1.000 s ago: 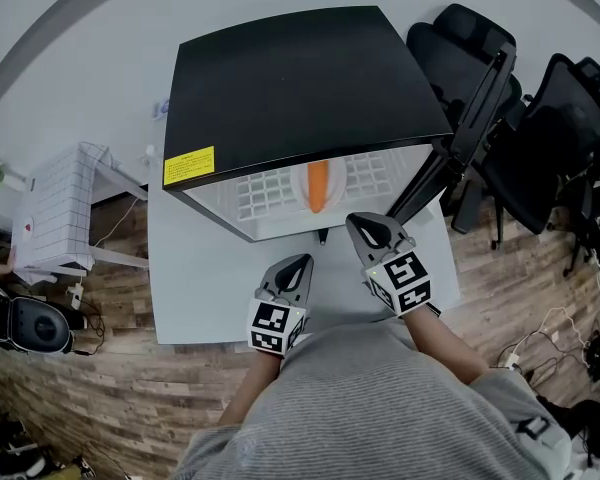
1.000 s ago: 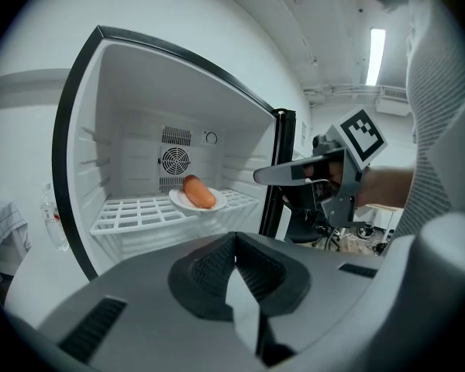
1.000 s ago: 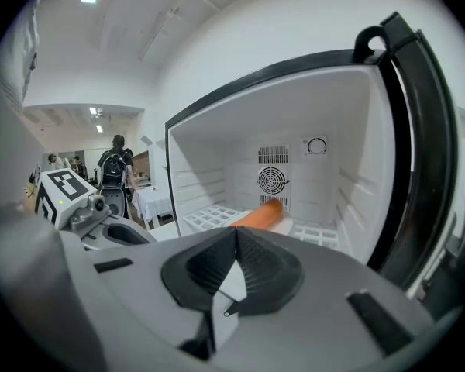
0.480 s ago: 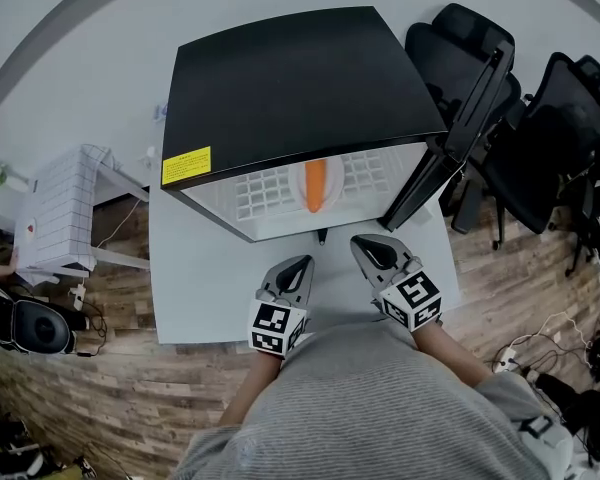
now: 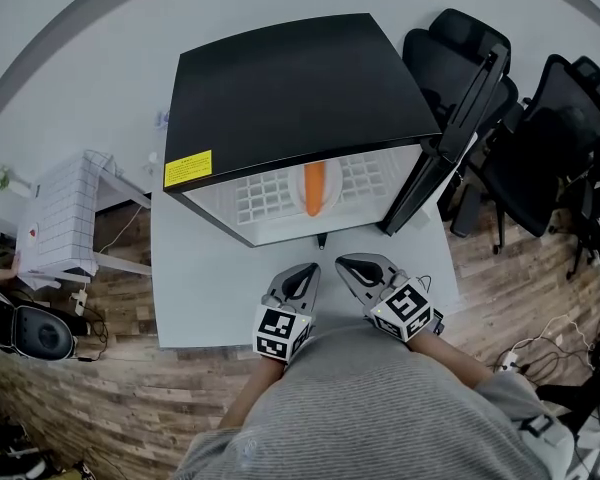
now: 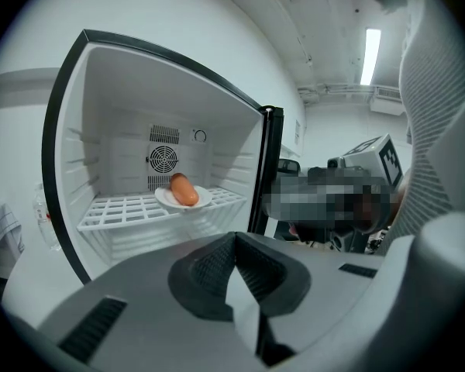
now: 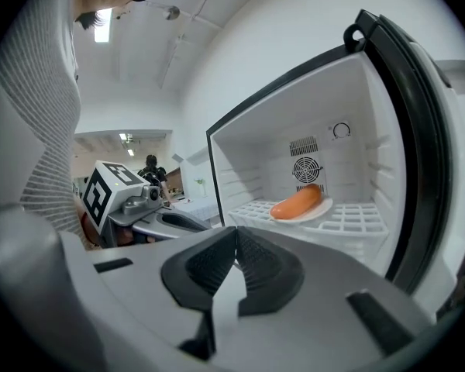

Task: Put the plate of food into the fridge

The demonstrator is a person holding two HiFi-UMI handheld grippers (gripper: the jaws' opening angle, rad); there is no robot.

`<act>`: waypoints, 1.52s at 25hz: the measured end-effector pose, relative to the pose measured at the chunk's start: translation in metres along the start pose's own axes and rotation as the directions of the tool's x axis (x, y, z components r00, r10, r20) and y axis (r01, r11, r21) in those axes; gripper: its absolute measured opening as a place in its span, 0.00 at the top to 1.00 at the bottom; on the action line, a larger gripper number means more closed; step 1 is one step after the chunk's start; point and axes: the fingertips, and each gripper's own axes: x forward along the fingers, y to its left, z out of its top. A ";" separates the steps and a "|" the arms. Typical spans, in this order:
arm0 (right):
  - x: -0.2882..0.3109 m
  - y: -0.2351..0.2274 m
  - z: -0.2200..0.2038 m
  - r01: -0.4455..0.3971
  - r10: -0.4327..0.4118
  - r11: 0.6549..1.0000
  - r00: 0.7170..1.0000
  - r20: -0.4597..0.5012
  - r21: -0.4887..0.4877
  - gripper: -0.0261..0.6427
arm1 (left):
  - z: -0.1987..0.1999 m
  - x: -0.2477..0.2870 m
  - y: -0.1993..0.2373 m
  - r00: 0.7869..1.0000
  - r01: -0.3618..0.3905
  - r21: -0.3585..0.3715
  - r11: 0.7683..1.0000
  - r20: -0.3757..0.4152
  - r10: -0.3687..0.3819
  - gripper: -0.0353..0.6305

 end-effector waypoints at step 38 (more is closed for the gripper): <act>0.000 -0.007 -0.006 0.010 -0.010 1.000 0.999 -0.041 -0.014 0.94 | 0.001 0.011 -0.012 0.999 0.029 0.032 0.999 -0.024 -0.029 0.93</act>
